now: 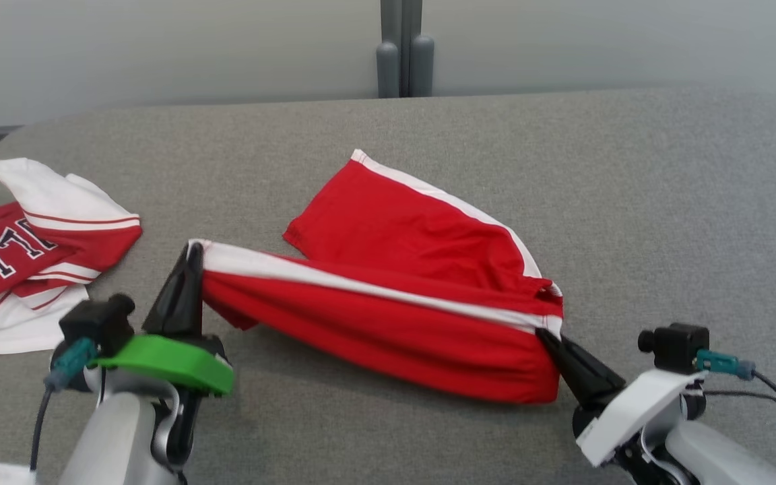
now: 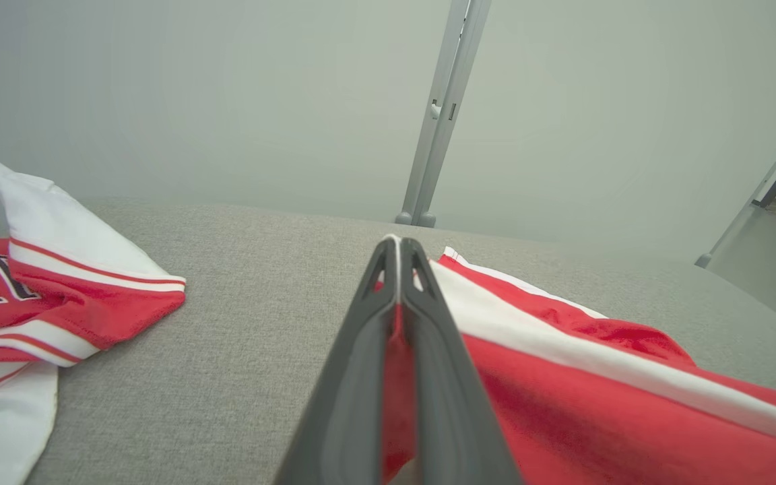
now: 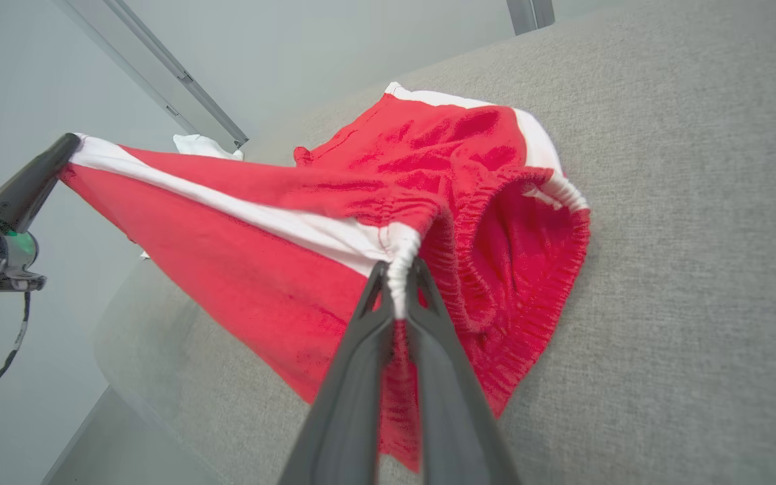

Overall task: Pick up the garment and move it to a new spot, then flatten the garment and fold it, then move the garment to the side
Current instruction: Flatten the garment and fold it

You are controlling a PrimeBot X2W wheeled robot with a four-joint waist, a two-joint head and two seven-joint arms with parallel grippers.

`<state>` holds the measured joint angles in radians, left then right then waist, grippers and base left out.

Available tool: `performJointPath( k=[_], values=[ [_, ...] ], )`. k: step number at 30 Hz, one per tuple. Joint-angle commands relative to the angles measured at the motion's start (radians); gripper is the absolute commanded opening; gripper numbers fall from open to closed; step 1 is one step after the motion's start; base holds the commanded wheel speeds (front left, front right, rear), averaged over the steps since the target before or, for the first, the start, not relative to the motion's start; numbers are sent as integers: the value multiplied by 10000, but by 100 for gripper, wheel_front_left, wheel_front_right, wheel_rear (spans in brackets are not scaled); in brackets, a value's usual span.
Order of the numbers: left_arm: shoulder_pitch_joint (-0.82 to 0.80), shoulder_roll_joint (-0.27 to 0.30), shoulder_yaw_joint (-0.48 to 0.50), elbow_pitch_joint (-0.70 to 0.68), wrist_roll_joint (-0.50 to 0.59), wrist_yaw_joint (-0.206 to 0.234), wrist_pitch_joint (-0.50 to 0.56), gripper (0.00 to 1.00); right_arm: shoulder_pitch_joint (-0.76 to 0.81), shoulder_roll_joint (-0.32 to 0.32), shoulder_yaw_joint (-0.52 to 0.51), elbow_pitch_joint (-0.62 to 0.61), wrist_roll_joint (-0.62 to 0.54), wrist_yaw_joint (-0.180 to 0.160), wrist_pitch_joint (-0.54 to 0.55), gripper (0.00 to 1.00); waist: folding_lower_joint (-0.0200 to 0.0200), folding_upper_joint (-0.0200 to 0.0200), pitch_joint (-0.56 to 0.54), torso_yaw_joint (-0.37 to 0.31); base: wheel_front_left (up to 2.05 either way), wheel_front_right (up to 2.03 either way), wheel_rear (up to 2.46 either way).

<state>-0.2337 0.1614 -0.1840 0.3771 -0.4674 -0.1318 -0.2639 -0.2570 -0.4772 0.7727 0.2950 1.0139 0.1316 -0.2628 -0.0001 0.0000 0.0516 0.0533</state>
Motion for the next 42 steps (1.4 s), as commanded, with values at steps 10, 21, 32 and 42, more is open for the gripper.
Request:
performJointPath(
  k=[10,21,32,42],
  values=[
    [-4400,385,-687,2727,507,25,-6,0,-1887,1294,-1491,487,26,-16,-28,0,1,0,3059,-1544,0,0,0],
    [-6670,542,-1035,4657,1211,25,-6,0,-2150,2506,-2552,439,-726,-15,-28,0,1,0,4142,-2661,0,0,0],
    [-7758,647,-1275,5962,1936,143,-6,0,-2248,3436,-3228,453,-1471,-16,-28,0,1,0,4510,-3187,0,0,0],
    [-7509,365,-959,6188,2045,464,-6,100,-1952,3685,-3670,671,-2458,-15,-28,100,1,0,4277,-3015,0,0,0]
  ],
)
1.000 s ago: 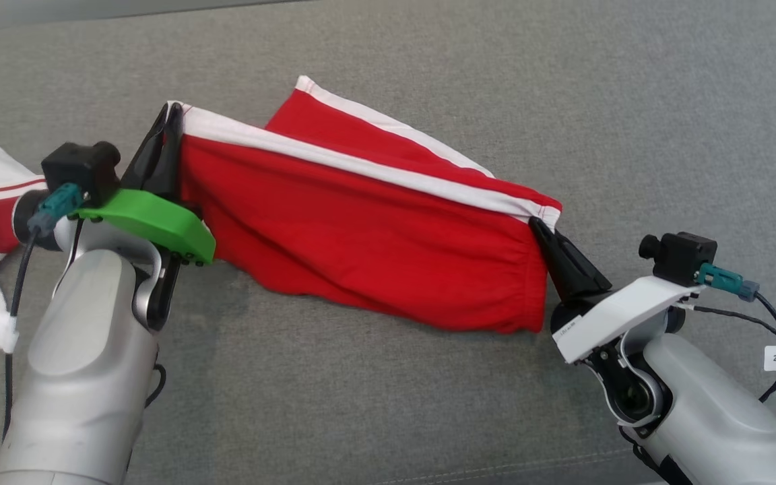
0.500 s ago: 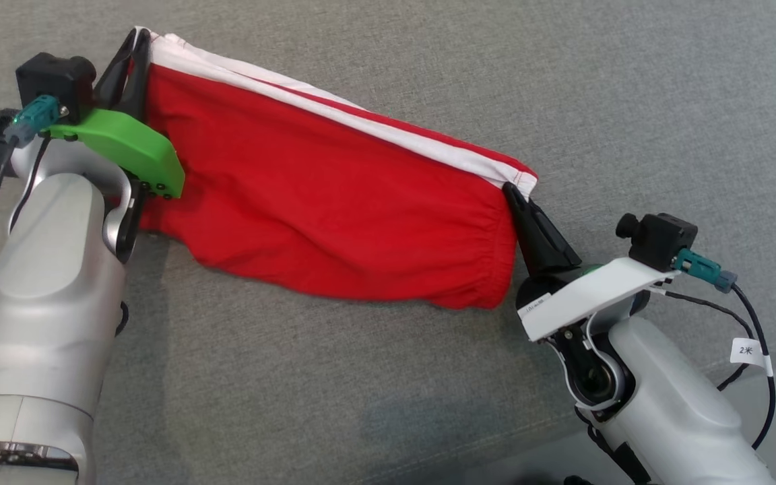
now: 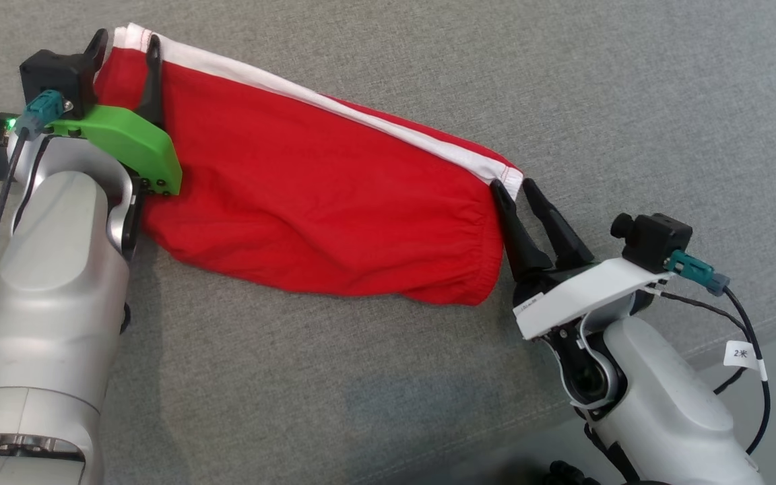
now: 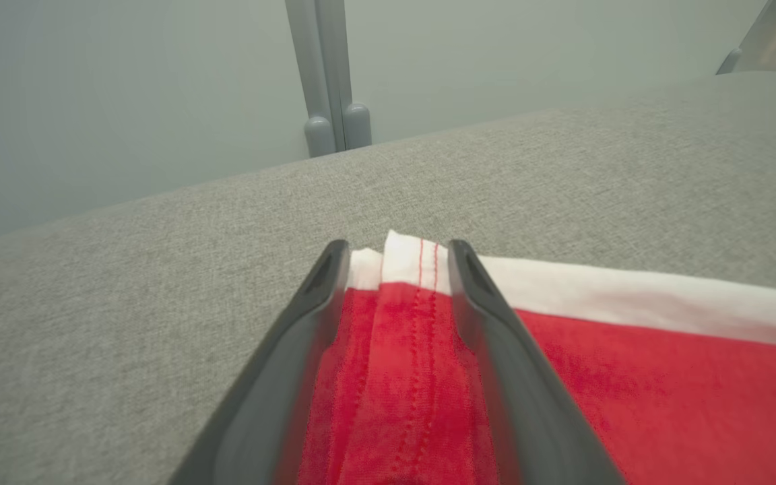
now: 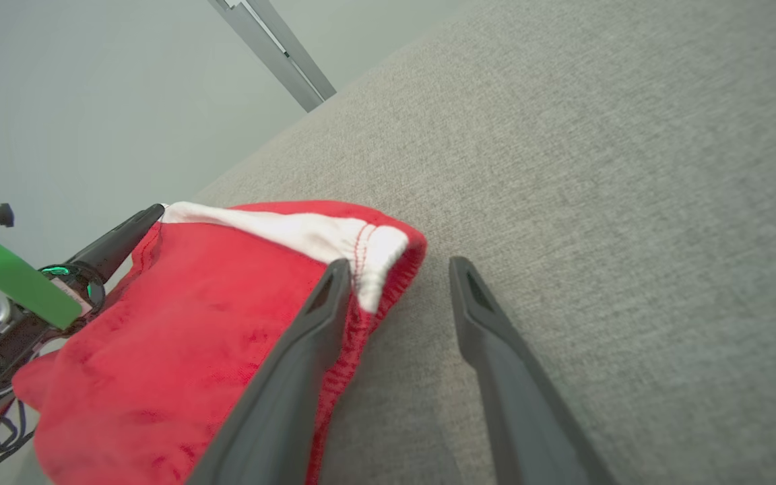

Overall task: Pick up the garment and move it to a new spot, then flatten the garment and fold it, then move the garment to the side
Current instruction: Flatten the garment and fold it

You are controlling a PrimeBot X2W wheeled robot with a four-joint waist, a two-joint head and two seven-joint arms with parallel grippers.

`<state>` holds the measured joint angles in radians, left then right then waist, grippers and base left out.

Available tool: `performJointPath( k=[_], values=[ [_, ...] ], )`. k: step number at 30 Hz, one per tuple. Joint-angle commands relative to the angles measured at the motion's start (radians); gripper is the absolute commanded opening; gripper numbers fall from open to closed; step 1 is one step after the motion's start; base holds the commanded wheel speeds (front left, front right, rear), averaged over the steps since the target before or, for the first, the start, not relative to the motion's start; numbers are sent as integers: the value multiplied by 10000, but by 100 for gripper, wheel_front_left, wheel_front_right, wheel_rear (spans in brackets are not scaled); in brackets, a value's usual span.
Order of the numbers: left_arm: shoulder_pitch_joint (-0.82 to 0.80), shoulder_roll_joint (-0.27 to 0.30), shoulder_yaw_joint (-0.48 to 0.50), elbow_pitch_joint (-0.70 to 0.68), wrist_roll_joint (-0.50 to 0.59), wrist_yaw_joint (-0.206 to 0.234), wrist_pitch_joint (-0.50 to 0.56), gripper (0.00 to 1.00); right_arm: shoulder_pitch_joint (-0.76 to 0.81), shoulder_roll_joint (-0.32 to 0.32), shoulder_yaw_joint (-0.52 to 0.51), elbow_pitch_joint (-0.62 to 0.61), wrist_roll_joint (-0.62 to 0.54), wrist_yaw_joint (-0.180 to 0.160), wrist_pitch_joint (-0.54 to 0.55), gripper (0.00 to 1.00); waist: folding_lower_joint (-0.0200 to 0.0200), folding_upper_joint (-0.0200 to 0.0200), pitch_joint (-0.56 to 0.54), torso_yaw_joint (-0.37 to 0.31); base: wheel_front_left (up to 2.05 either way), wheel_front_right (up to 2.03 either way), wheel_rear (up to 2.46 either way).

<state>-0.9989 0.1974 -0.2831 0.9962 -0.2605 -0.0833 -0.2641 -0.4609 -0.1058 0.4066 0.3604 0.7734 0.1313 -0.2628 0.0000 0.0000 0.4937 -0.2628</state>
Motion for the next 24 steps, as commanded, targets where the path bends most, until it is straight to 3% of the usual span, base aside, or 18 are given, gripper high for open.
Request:
performJointPath(
  k=[1,8,13,24],
  values=[
    [227,-54,70,-101,-39,-34,-4,100,147,-44,-194,12,-284,-11,-28,100,0,0,-213,208,0,0,0],
    [978,-397,507,-880,-217,-227,-4,100,845,53,-1683,-40,-2051,-9,-28,100,0,0,-835,636,0,0,0],
    [1395,-545,482,-71,-419,-378,-5,100,1355,264,-2695,-215,-2959,-9,-28,100,0,0,-1209,841,0,0,0],
    [1603,-474,558,1651,-749,-386,62,100,1609,484,-2834,-323,-3450,-9,-28,100,0,0,-1448,747,0,0,0]
  ],
)
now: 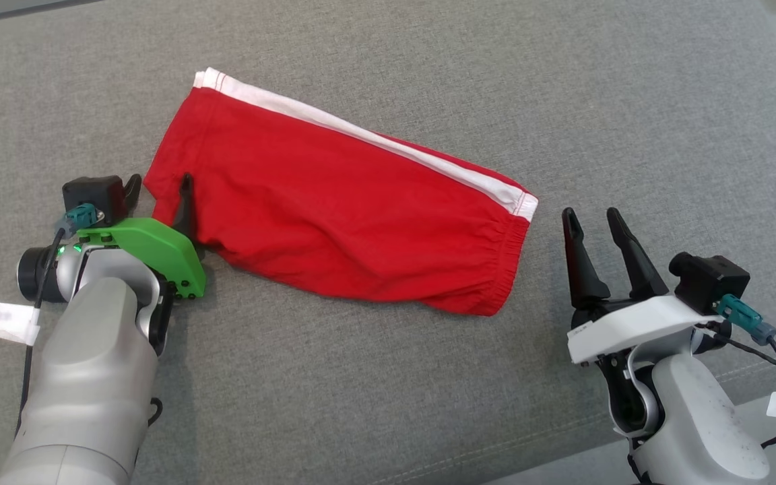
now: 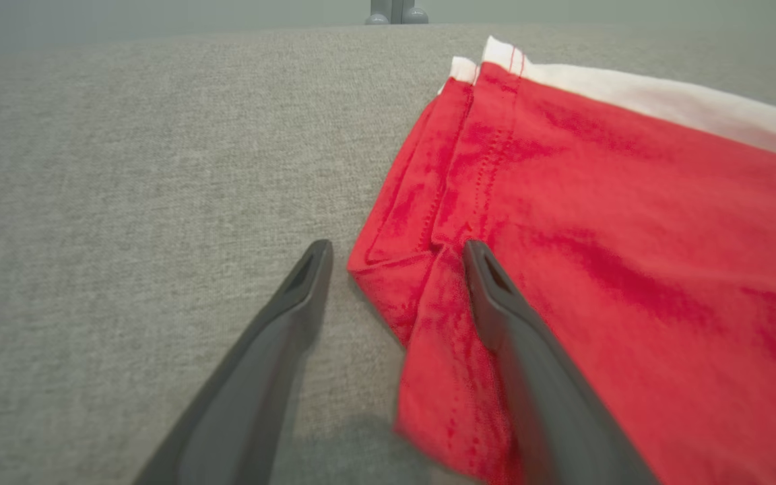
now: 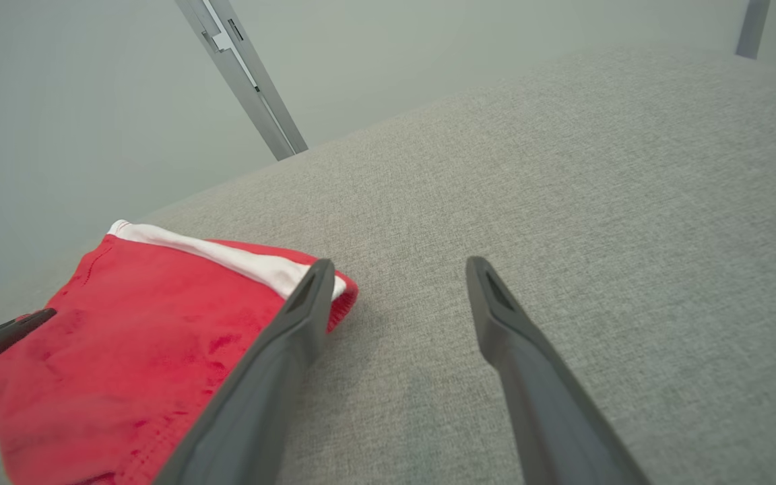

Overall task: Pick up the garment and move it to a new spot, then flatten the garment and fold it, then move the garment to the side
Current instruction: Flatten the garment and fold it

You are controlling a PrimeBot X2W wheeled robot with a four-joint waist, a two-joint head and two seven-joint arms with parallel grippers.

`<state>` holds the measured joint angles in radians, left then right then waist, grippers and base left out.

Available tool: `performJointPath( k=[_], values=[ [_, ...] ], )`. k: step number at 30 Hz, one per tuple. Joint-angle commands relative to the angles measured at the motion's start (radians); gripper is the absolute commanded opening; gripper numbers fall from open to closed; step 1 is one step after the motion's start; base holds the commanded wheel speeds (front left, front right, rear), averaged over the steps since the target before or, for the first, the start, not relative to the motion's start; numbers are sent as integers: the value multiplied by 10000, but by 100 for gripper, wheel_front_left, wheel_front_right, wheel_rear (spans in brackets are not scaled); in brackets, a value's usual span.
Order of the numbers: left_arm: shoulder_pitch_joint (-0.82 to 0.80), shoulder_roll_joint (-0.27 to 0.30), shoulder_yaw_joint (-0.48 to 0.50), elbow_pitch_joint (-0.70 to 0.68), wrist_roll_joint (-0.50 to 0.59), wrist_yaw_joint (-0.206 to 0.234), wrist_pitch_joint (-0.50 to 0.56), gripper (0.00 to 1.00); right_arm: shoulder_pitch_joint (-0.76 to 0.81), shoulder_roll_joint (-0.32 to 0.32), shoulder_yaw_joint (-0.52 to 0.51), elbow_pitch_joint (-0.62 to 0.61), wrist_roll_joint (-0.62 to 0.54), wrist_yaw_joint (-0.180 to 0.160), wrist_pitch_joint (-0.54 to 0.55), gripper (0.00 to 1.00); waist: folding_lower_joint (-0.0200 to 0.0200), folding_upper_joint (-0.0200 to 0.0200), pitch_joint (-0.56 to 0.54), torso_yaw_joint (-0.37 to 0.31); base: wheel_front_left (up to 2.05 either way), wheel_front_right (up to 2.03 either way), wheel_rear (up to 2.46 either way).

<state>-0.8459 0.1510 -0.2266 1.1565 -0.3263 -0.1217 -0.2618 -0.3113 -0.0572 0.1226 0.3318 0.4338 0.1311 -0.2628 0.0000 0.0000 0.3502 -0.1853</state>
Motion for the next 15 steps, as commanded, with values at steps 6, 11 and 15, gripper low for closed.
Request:
performJointPath(
  k=[6,11,15],
  values=[
    [76,-162,-197,660,-276,-89,37,0,167,25,-43,24,-66,-7,-28,100,0,0,-170,-123,0,0,0],
    [376,-182,-42,377,-511,-77,-11,0,399,41,-240,73,-13,-7,-28,100,0,0,-648,52,0,0,0],
    [1158,-342,427,-496,-777,112,-22,0,725,48,-395,196,-7,-7,-28,100,0,0,-1251,443,0,0,0]
  ],
)
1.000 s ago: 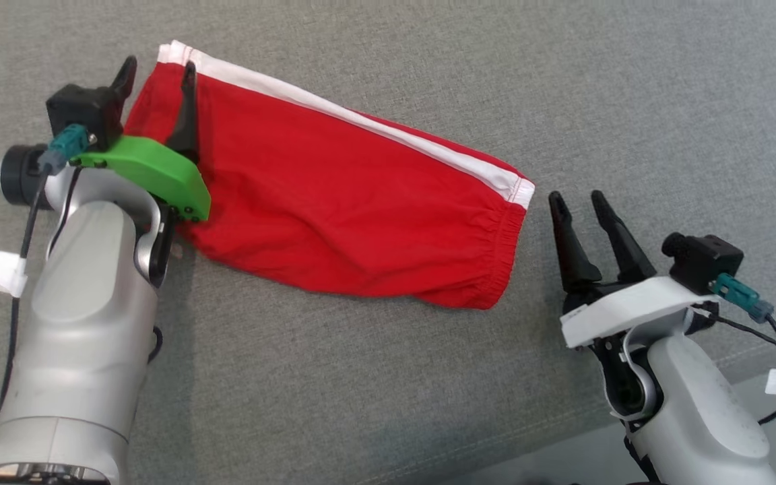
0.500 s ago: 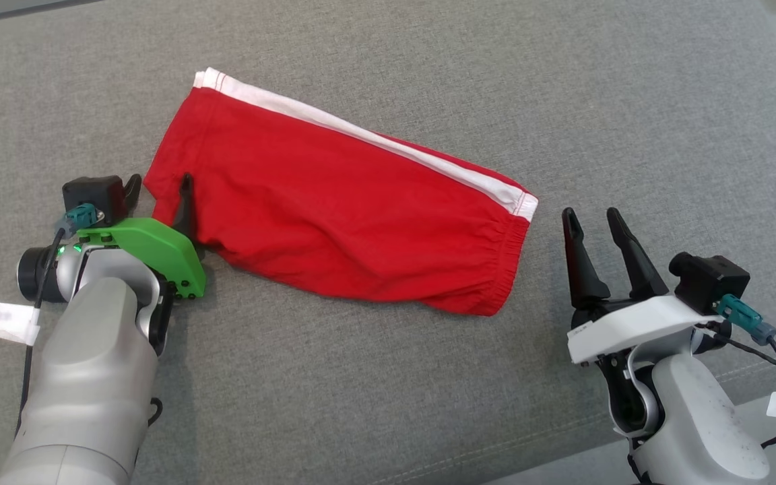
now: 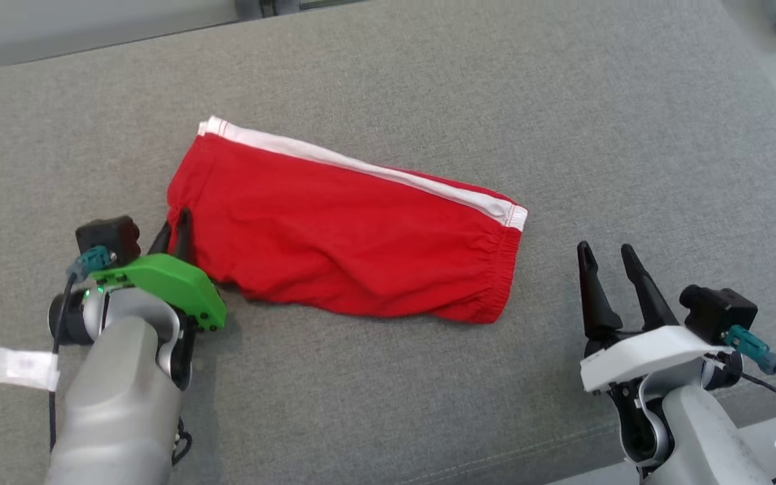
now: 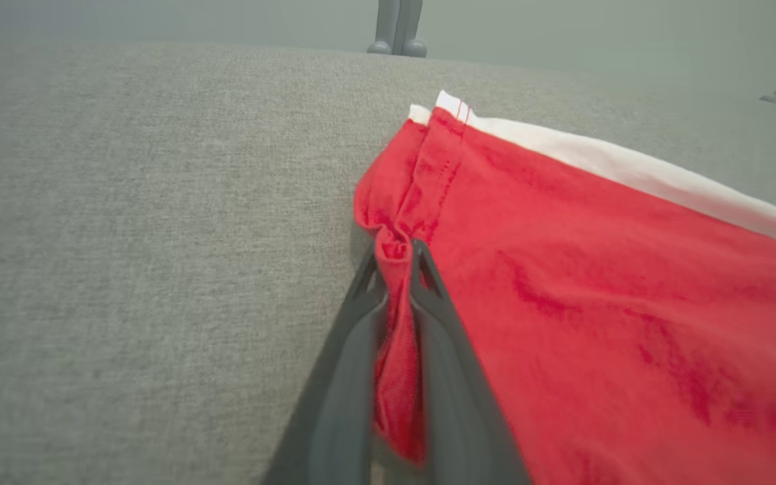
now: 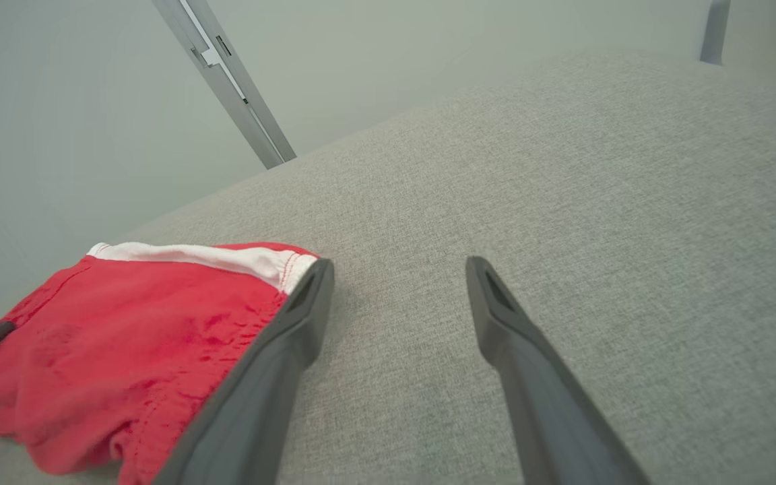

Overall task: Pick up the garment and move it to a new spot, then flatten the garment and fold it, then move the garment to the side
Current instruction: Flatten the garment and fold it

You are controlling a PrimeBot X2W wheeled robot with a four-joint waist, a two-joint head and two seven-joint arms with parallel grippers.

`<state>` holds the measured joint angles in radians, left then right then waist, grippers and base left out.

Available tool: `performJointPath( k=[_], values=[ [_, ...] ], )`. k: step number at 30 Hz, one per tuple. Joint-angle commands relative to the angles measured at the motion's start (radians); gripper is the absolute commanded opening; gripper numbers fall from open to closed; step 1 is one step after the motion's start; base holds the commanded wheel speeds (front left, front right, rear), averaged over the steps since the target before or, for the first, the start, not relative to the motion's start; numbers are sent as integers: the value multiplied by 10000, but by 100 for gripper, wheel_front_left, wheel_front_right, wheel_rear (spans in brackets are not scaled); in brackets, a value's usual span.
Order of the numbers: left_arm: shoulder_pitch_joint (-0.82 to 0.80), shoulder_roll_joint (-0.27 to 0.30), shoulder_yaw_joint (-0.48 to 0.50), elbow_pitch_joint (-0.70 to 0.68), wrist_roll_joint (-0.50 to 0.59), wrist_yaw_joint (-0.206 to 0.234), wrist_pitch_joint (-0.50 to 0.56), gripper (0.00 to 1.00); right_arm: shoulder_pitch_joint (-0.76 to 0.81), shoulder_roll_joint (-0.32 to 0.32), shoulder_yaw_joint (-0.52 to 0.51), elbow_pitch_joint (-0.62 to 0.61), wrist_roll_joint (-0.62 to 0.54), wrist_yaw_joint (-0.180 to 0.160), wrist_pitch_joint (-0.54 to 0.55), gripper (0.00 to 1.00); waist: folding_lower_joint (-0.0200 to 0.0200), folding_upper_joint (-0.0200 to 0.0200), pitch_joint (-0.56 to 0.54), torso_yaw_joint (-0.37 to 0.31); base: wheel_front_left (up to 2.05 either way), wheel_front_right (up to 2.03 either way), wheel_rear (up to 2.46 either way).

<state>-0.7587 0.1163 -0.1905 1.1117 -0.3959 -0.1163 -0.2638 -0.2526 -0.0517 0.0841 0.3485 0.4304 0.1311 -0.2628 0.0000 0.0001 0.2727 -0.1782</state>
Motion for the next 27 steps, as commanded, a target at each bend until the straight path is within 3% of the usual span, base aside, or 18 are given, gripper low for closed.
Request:
performJointPath(
  k=[1,8,15,16,17,18,27],
  values=[
    [548,-61,196,-259,-158,118,-2,0,231,-7,-48,60,33,-7,-28,100,0,-1,-637,502,0,0,0],
    [2190,-392,690,-1316,-99,593,-7,0,692,-6,-116,245,8,-7,-28,100,0,-1,-1413,1362,0,0,0],
    [3422,-571,863,-2004,81,757,-6,0,826,-3,-19,327,-55,-7,-28,100,0,-1,-1677,1828,0,0,0],
    [3551,-585,893,-2126,98,728,-6,25,820,-4,19,327,-78,-7,-28,100,0,-1,-1685,1861,0,0,0],
    [3641,-595,943,-2299,154,760,-7,70,807,-6,45,325,-85,-7,-28,100,0,-1,-1676,1899,0,0,0],
    [3722,-604,974,-2474,225,779,-8,100,790,-4,93,332,-90,-7,-28,100,0,-1,-1666,1938,0,0,0],
    [4408,-645,1111,-3999,945,848,-7,100,363,-4,536,510,-86,-7,-28,100,0,-1,-1446,2549,0,0,0]
  ],
)
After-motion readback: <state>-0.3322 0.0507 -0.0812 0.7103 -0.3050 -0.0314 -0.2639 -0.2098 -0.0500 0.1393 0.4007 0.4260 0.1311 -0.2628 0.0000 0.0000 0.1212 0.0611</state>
